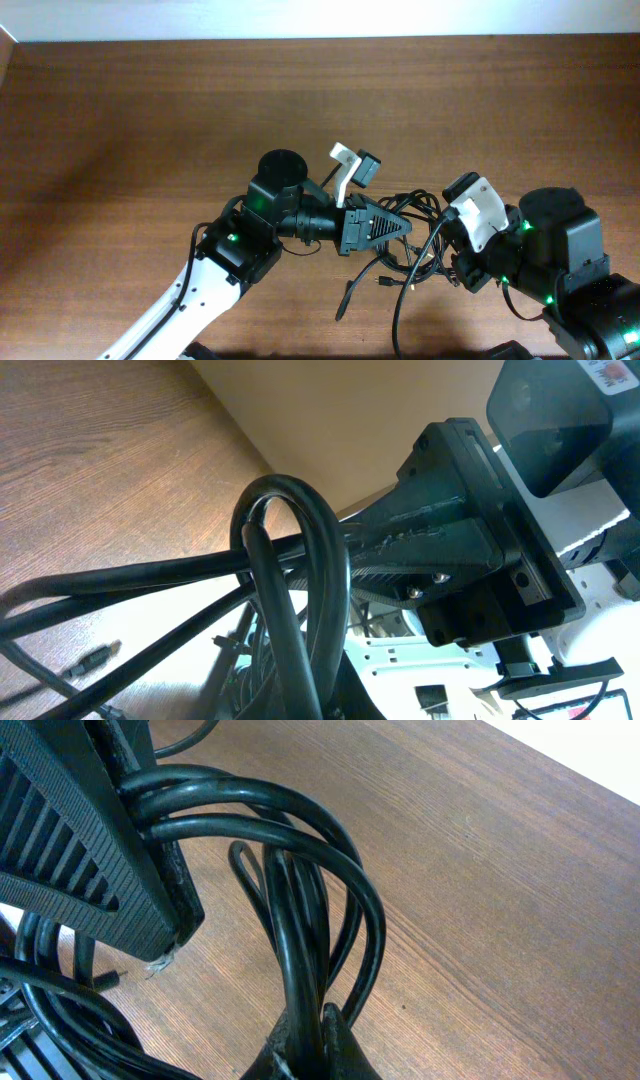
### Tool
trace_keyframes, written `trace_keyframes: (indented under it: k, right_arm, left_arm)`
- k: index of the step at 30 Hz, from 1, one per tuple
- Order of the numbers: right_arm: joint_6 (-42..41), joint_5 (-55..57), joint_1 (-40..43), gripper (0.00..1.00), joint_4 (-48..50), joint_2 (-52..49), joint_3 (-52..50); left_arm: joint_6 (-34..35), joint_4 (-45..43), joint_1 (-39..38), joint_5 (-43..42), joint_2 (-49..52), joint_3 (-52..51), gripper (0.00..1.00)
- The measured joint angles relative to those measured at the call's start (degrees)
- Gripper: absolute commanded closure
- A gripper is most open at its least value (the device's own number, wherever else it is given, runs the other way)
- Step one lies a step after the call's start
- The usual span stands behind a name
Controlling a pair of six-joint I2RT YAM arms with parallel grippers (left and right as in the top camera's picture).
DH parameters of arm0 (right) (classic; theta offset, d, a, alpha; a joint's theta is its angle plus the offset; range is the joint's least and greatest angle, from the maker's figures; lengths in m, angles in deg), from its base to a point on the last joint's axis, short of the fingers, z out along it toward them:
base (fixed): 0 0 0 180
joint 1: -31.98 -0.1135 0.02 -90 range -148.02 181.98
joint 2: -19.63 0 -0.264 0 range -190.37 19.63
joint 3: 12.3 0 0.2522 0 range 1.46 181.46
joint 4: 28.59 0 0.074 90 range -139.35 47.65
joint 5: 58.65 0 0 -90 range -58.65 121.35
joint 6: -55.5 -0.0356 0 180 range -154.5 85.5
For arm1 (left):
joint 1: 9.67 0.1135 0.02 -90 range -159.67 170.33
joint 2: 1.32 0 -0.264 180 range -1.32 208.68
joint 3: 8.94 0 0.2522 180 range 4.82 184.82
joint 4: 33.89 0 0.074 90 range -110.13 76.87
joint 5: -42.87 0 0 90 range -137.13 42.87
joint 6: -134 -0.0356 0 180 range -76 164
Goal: Untangle cables
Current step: 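Pull the right gripper rightward to stretch the cable from the bundle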
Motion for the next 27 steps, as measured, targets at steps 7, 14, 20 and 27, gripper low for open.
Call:
trace_keyframes:
  k: [7, 14, 20, 27]
  right_arm:
    - [-0.24, 0.22, 0.0, 0.96, -0.22, 0.0, 0.0]
    - [-0.26, -0.09, -0.02, 0.96, -0.42, 0.0, 0.0]
    - [-2.64, 0.31, 0.0, 0.96, 1.64, 1.79, -0.04]
    - [-14.47, 8.59, 0.0, 0.96, 2.21, 12.63, -0.17]
  left_arm:
    - [0.02, -0.11, 0.0, -0.04, 0.0, 0.0, 1.0]
    - [0.24, 3.34, -0.04, 2.19, 0.0, 0.2, 1.0]
    - [7.98, 20.5, 0.26, 17.31, 0.0, 0.55, 1.0]
    - [20.94, 22.91, 0.37, 21.42, 0.0, 0.55, 1.0]
